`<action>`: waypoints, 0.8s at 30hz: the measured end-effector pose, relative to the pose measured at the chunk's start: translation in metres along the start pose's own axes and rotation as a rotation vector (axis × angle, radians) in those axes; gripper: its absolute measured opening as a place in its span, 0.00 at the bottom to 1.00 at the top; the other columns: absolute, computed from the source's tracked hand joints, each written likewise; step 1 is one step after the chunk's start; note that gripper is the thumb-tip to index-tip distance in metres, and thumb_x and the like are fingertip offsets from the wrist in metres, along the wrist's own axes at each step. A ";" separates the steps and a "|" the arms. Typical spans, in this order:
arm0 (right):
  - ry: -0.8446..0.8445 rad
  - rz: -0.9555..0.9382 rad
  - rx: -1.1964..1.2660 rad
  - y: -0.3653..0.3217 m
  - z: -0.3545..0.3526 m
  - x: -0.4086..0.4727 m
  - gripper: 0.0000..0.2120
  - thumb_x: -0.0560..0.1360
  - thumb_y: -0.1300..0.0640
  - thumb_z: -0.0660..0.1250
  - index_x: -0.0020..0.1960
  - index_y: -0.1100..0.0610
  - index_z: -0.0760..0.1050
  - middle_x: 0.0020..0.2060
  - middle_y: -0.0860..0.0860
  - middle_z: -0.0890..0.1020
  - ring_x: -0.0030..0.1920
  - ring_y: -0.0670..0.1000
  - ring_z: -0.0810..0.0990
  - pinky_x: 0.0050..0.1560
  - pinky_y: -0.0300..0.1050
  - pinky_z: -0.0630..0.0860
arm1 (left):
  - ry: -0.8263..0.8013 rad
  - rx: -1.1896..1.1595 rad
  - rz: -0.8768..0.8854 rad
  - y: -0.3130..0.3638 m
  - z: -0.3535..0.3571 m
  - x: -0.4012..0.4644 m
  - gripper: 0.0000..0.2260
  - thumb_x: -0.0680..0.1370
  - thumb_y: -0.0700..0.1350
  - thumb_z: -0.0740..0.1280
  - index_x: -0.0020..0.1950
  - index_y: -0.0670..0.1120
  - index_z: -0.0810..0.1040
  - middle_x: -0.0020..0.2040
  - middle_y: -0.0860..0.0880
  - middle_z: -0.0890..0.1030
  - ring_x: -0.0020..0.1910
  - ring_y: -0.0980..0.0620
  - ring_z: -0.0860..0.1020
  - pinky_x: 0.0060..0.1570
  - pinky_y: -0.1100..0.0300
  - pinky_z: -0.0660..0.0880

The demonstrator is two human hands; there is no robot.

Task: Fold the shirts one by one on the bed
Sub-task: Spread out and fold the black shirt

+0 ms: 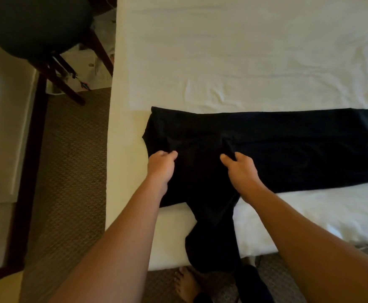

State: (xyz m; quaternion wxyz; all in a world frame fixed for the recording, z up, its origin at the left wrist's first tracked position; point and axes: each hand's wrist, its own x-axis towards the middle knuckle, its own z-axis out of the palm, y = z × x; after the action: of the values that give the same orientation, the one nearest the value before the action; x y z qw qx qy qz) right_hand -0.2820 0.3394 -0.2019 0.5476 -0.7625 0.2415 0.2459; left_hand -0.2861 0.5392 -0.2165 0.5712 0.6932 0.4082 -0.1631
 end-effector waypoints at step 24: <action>-0.524 0.367 0.393 0.043 -0.053 -0.072 0.21 0.78 0.50 0.67 0.66 0.62 0.78 0.62 0.60 0.82 0.63 0.60 0.81 0.68 0.56 0.73 | -0.792 -0.325 -0.314 -0.064 -0.023 -0.116 0.20 0.79 0.52 0.68 0.70 0.46 0.79 0.63 0.45 0.82 0.60 0.47 0.81 0.58 0.49 0.75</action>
State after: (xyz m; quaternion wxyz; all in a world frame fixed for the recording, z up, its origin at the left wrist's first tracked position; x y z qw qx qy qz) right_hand -0.3581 0.2837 -0.1719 0.6734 -0.4981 0.2684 0.4759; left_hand -0.4107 0.5174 -0.1717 0.7530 0.4083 0.2787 -0.4342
